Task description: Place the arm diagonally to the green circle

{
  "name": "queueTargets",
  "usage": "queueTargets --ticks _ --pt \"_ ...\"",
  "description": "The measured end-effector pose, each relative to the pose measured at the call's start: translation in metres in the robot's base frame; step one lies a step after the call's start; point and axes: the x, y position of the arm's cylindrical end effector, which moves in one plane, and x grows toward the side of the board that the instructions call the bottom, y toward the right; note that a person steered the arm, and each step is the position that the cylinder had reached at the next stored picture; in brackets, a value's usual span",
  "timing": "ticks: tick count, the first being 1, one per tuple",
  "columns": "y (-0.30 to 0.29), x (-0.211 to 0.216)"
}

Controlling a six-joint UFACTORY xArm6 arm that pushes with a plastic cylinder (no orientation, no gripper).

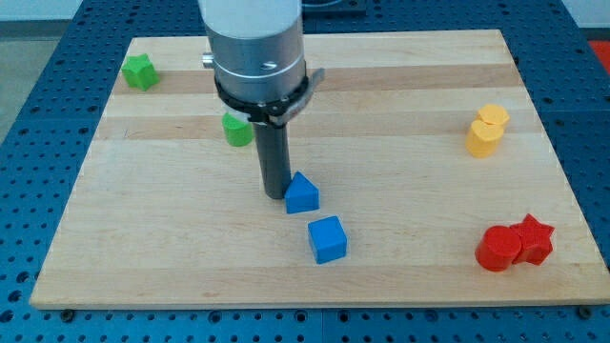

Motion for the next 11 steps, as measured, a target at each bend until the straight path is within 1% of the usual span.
queueTargets --ticks 2,5,6,7,8,9,10,11 --pt "0.012 0.011" --pt "0.014 0.025" --pt "0.014 -0.037" --pt "0.014 -0.114" --pt "-0.033 -0.147" --pt "-0.126 -0.147" --pt "-0.135 -0.147" --pt "-0.122 -0.141"
